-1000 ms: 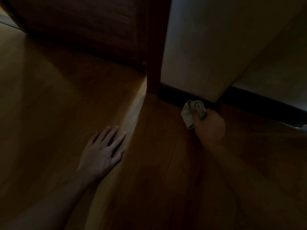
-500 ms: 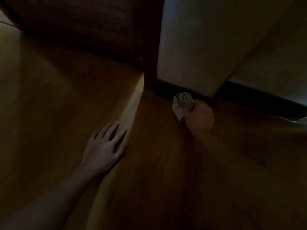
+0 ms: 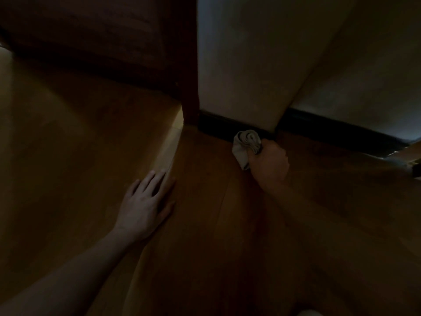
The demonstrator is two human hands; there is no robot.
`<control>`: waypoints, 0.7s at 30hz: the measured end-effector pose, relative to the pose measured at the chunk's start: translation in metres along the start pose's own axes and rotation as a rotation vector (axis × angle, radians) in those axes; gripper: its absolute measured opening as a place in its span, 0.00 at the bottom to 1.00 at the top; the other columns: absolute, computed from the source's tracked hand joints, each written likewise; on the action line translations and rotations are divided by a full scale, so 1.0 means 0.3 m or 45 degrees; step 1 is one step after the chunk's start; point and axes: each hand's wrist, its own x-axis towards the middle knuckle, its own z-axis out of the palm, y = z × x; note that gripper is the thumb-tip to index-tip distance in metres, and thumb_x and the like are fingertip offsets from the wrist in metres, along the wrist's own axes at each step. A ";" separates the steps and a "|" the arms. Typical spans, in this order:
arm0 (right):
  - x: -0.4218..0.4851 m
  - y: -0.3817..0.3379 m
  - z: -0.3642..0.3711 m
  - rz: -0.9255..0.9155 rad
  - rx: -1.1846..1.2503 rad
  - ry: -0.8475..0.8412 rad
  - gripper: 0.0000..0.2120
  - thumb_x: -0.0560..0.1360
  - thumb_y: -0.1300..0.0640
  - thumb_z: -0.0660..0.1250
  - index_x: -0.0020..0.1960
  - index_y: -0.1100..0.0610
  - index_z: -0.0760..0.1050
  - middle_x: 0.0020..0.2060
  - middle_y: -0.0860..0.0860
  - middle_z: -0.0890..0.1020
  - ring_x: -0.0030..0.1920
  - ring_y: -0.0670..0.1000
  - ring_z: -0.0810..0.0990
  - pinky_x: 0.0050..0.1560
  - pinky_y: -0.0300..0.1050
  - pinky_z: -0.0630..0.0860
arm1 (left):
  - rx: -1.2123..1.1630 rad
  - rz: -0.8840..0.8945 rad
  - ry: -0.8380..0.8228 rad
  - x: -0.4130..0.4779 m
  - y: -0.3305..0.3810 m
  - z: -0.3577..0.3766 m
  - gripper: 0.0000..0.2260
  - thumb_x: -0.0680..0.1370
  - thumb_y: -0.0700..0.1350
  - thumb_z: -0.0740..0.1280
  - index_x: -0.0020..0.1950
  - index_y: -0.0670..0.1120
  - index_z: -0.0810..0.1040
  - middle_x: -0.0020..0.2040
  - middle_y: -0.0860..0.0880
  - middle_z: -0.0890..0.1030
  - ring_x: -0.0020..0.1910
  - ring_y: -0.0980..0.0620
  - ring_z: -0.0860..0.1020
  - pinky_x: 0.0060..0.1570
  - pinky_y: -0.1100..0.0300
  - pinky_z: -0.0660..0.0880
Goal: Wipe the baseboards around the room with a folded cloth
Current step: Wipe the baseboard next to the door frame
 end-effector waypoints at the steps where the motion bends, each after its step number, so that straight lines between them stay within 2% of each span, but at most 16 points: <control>1: 0.004 -0.003 -0.001 -0.012 -0.015 -0.006 0.13 0.74 0.48 0.69 0.39 0.57 0.74 0.41 0.55 0.79 0.40 0.55 0.78 0.35 0.43 0.69 | -0.011 -0.001 0.000 -0.003 0.002 -0.001 0.33 0.78 0.67 0.35 0.82 0.59 0.47 0.83 0.50 0.48 0.82 0.48 0.47 0.78 0.44 0.51; 4: 0.005 0.039 -0.019 -0.016 -0.038 0.018 0.13 0.73 0.46 0.69 0.39 0.55 0.73 0.40 0.55 0.79 0.38 0.54 0.76 0.35 0.43 0.69 | -0.026 0.000 0.004 -0.003 0.004 -0.005 0.33 0.78 0.67 0.37 0.82 0.59 0.47 0.83 0.50 0.48 0.82 0.48 0.47 0.78 0.45 0.51; 7: -0.009 0.074 -0.017 0.024 0.000 0.076 0.13 0.73 0.47 0.69 0.40 0.57 0.75 0.39 0.56 0.79 0.39 0.57 0.79 0.35 0.43 0.70 | -0.025 -0.010 0.008 -0.007 0.008 -0.003 0.33 0.79 0.67 0.38 0.82 0.58 0.50 0.83 0.50 0.50 0.82 0.47 0.48 0.78 0.43 0.52; 11: 0.004 0.040 -0.005 0.007 0.002 0.019 0.12 0.74 0.48 0.68 0.40 0.57 0.75 0.40 0.56 0.78 0.39 0.56 0.78 0.34 0.42 0.68 | -0.019 -0.007 -0.006 -0.001 0.005 -0.001 0.32 0.79 0.67 0.39 0.82 0.58 0.47 0.83 0.50 0.48 0.81 0.48 0.46 0.78 0.43 0.52; 13: 0.003 0.048 -0.019 0.027 0.004 0.029 0.13 0.74 0.47 0.68 0.40 0.57 0.76 0.40 0.56 0.79 0.39 0.56 0.78 0.35 0.43 0.70 | 0.012 -0.015 -0.016 0.002 0.002 0.000 0.32 0.79 0.67 0.38 0.82 0.59 0.45 0.83 0.50 0.47 0.81 0.48 0.46 0.78 0.43 0.52; 16: -0.010 0.066 -0.031 0.049 0.012 0.065 0.13 0.74 0.48 0.69 0.42 0.59 0.77 0.40 0.56 0.79 0.40 0.57 0.79 0.36 0.44 0.70 | 0.007 -0.022 -0.015 0.004 0.005 -0.001 0.32 0.79 0.67 0.39 0.82 0.59 0.47 0.83 0.50 0.49 0.81 0.48 0.48 0.77 0.43 0.54; 21: 0.004 0.004 -0.011 -0.034 0.027 -0.030 0.12 0.77 0.50 0.68 0.45 0.60 0.77 0.45 0.57 0.79 0.43 0.56 0.78 0.37 0.44 0.71 | 0.023 -0.028 -0.011 0.001 0.009 0.001 0.30 0.81 0.67 0.41 0.82 0.59 0.46 0.83 0.50 0.48 0.82 0.48 0.47 0.77 0.43 0.54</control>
